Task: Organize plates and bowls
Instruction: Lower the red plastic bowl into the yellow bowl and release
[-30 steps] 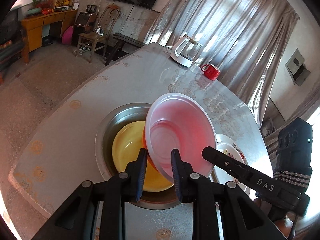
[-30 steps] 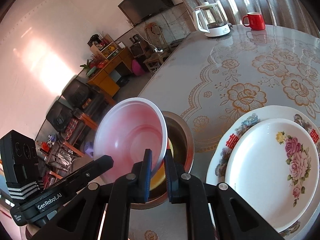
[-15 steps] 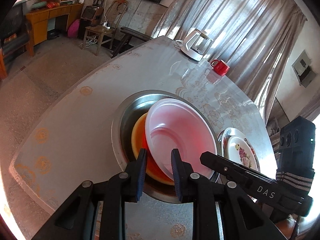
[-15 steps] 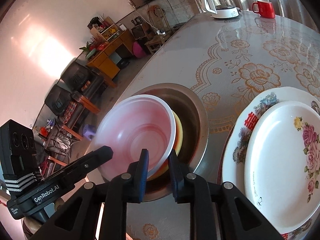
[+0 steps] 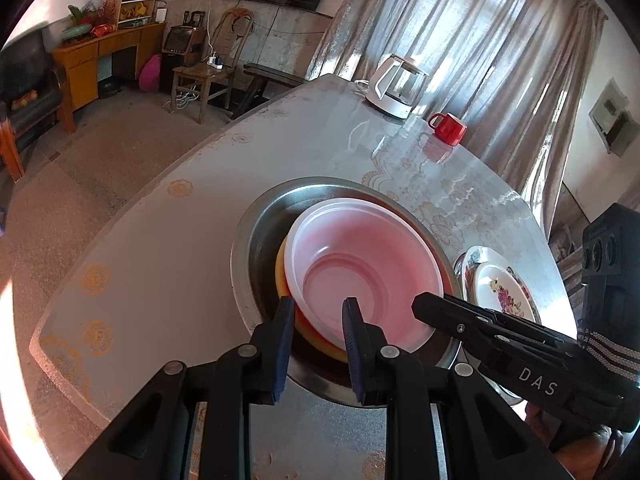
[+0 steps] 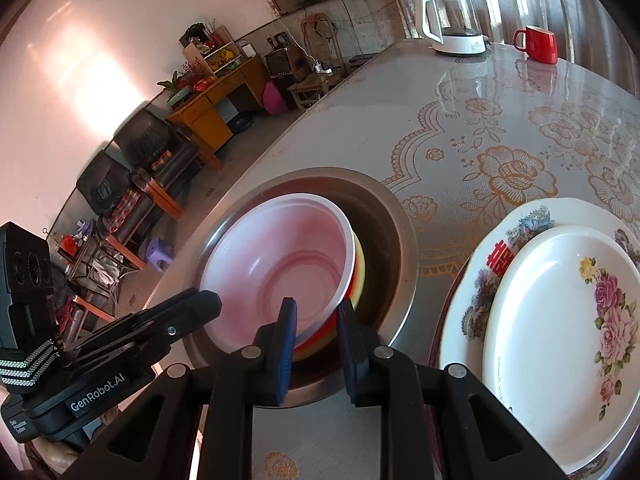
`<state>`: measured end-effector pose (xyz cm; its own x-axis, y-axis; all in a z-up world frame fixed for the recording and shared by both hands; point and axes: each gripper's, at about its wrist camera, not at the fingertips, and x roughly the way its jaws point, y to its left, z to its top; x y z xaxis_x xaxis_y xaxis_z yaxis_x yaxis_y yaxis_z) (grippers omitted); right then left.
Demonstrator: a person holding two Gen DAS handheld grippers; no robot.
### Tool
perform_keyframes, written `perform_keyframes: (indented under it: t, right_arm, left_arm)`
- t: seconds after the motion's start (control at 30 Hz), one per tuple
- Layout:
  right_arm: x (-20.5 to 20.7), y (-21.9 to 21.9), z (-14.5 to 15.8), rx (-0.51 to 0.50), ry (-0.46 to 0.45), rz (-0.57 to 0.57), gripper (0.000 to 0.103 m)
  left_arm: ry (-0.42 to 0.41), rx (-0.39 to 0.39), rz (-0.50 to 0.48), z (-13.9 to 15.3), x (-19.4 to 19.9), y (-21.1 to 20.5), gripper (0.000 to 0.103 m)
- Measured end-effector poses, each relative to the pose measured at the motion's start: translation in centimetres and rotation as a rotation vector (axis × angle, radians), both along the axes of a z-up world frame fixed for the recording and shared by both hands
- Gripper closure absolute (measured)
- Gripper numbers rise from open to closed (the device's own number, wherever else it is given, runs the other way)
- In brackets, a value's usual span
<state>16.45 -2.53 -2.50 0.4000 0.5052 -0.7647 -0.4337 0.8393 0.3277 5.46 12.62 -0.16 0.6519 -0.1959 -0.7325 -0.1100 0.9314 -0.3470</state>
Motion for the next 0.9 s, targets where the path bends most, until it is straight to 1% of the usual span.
perform_keyframes:
  t: [0.1, 0.23, 0.37, 0.53, 0.77, 0.9]
  right_arm:
    - [0.01, 0.42, 0.08, -0.04, -0.026, 0.004, 0.083]
    - [0.44, 0.28, 0.04, -0.042, -0.025, -0.003, 0.083]
    - [0.46, 0.0, 0.11, -0.027, 0.004, -0.004, 0.083]
    - [0.21, 0.0, 0.11, -0.018, 0.011, -0.001, 0.082]
    - [-0.34, -0.06, 0.19, -0.013, 0.006, -0.006, 0.082]
    - [-0.35, 0.0, 0.21, -0.015, -0.002, -0.003, 0.082]
  left_arm:
    - [0.001, 0.007, -0.004, -0.14, 0.17, -0.12, 0.08]
    - [0.003, 0.009, -0.005, -0.22, 0.25, -0.09, 0.08]
    - [0.006, 0.001, -0.006, -0.2, 0.23, -0.05, 0.077]
    - [0.005, 0.011, -0.009, -0.18, 0.08, -0.15, 0.077]
    - [0.005, 0.017, -0.011, -0.04, -0.02, -0.38, 0.076]
    - [0.002, 0.016, -0.013, 0.1, -0.2, -0.46, 0.074]
